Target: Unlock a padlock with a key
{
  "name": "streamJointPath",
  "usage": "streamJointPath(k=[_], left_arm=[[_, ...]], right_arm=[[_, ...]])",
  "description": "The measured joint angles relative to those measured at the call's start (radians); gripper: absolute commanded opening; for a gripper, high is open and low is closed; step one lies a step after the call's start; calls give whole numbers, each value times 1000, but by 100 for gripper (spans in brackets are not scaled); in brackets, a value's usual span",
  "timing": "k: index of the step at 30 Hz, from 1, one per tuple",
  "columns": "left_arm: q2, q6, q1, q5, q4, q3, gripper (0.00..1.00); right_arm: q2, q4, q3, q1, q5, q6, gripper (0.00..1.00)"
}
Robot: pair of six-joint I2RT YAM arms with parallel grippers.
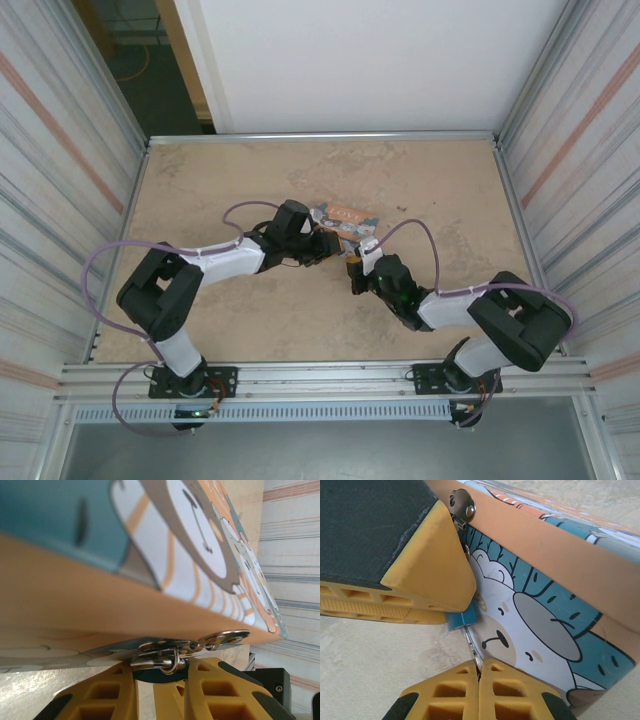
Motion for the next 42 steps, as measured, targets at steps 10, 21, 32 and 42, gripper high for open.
streamJointPath(k=[10, 21, 32, 42], left_arm=[[-3, -1, 7, -20, -8, 4, 23], [-5, -12, 18, -38, -3, 4, 23], [-5, -14, 18, -62, 1, 4, 23], [-5, -18, 22, -79, 0, 4, 23]], right_arm=[[35, 0, 35, -40, -60, -50, 0], [62, -28, 80, -71, -126, -60, 0], [96, -28, 108, -154, -298, -47, 0], [127, -49, 144, -186, -386, -30, 0]])
